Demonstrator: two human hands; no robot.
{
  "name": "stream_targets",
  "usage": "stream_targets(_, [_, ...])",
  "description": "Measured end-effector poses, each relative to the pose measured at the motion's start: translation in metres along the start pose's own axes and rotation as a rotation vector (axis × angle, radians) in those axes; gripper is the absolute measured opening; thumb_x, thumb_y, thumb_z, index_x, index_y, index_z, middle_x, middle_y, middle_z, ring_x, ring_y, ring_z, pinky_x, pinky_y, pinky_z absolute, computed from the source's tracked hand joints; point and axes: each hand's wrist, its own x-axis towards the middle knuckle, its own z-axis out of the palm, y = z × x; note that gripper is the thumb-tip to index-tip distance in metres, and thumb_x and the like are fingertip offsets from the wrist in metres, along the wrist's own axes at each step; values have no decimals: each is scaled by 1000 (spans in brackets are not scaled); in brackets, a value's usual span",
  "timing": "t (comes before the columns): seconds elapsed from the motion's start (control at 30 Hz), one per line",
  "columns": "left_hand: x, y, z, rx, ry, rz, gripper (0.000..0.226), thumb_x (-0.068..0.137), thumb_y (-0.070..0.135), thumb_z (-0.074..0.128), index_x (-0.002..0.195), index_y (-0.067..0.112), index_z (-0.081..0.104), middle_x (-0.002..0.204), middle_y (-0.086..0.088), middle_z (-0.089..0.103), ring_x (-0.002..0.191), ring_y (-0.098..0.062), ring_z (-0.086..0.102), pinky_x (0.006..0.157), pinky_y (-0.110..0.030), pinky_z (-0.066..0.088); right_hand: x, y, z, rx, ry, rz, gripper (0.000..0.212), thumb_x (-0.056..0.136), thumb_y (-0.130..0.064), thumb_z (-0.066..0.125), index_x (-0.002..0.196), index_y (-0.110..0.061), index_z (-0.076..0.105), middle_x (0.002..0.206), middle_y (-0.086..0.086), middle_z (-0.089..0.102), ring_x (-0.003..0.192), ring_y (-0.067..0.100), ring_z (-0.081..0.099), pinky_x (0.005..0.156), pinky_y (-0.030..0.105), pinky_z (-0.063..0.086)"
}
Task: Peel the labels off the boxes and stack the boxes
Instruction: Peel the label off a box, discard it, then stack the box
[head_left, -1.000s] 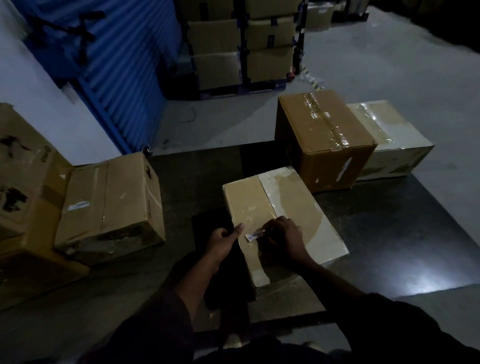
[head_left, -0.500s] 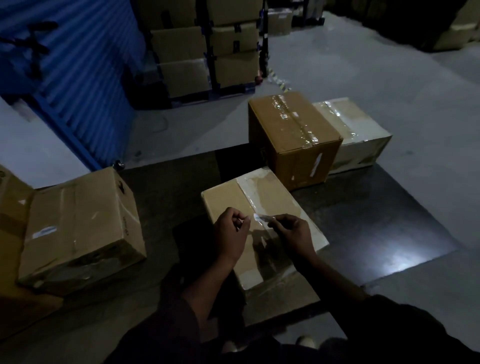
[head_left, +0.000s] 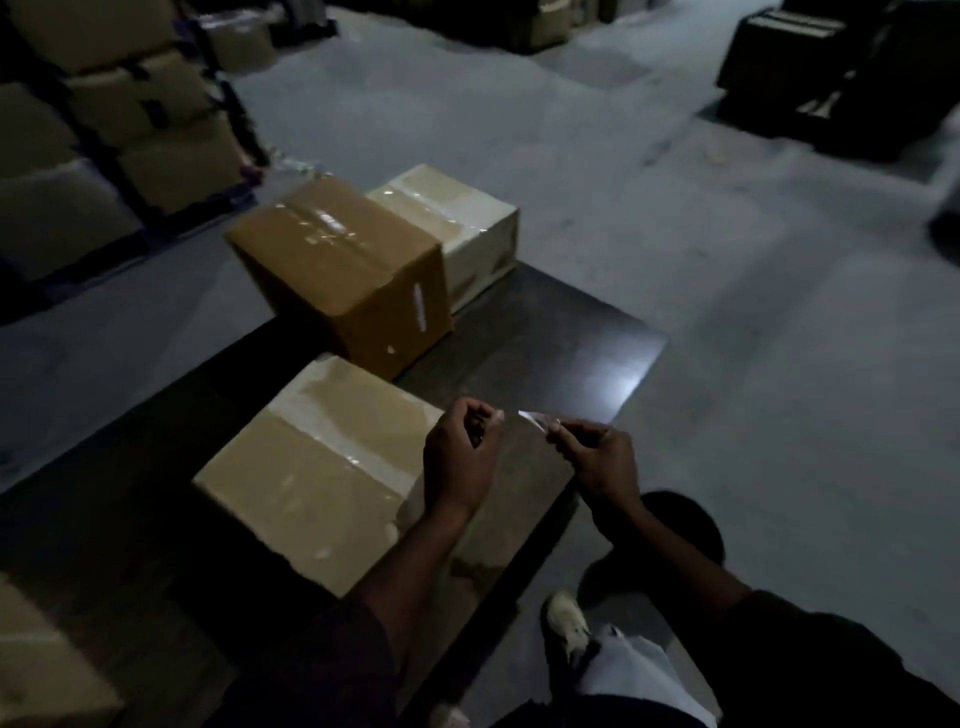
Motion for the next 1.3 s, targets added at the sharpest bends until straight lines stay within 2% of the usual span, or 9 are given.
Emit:
stream_targets(0.2, [-18, 24, 90, -16, -264, 5, 13, 86, 34, 67, 85, 22, 62, 72, 7, 66, 65, -6, 60, 63, -26, 48, 9, 60, -86, -7, 253, 151, 8, 80, -14, 76, 76, -20, 73, 70, 5, 73, 60, 11, 64, 62, 29, 50])
stream_targets(0.33, [-30, 31, 165, 77, -450, -40, 15, 86, 35, 65, 86, 21, 61, 73, 5, 67, 65, -12, 62, 65, -30, 51, 26, 107, -143, -140, 387, 317, 11, 80, -19, 77, 80, -9, 71, 70, 2, 69, 55, -5, 59, 55, 12, 43])
stream_targets(0.4, [-34, 34, 203, 99, -516, -74, 13, 87, 32, 66, 86, 20, 62, 73, 5, 65, 65, -11, 59, 65, -30, 51, 34, 132, -168, -191, 417, 396, 15, 80, -24, 77, 80, -10, 74, 74, 3, 71, 63, 5, 61, 59, 20, 42])
stream_targets(0.53, [-42, 34, 292, 182, -621, -156, 14, 87, 31, 66, 83, 19, 59, 77, 1, 67, 74, -17, 64, 66, -28, 48, 62, 196, -211, -221, 395, 539, 12, 81, -23, 75, 81, -11, 74, 78, 2, 71, 73, 15, 64, 66, 25, 45])
stream_targets(0.67, [-49, 5, 379, 223, -680, -239, 14, 87, 31, 65, 79, 25, 54, 71, 7, 60, 75, -17, 63, 65, -27, 47, 88, 267, -238, -278, 469, 662, 7, 79, -24, 75, 77, -17, 76, 78, 3, 74, 76, 21, 69, 71, 32, 54])
stream_targets(0.77, [-56, -35, 437, 245, -705, -305, 12, 85, 34, 63, 78, 28, 56, 71, 6, 62, 74, -17, 64, 70, -36, 54, 106, 324, -248, -326, 467, 709, 6, 79, -22, 75, 79, -17, 77, 81, 6, 75, 78, 24, 69, 72, 31, 53])
stream_targets(0.87, [-61, -76, 487, 287, -725, -355, 11, 86, 33, 63, 79, 28, 57, 71, 6, 62, 75, -17, 63, 70, -34, 53, 122, 387, -250, -364, 477, 759, 13, 78, -20, 76, 89, -13, 77, 89, 8, 75, 86, 27, 69, 74, 28, 48])
stream_targets(1.1, [-60, -147, 566, 336, -753, -400, 10, 89, 31, 62, 88, 21, 63, 79, 3, 63, 84, -21, 64, 73, -31, 50, 155, 495, -241, -403, 465, 851, 7, 81, -19, 73, 83, -13, 76, 87, 10, 74, 81, 29, 67, 70, 29, 45])
stream_targets(1.3, [-61, -173, 600, 308, -738, -429, 12, 89, 27, 62, 90, 16, 65, 83, -3, 69, 83, -21, 65, 68, -27, 45, 179, 539, -233, -414, 420, 861, 12, 84, -20, 71, 92, -14, 77, 95, 10, 75, 90, 30, 68, 79, 29, 49])
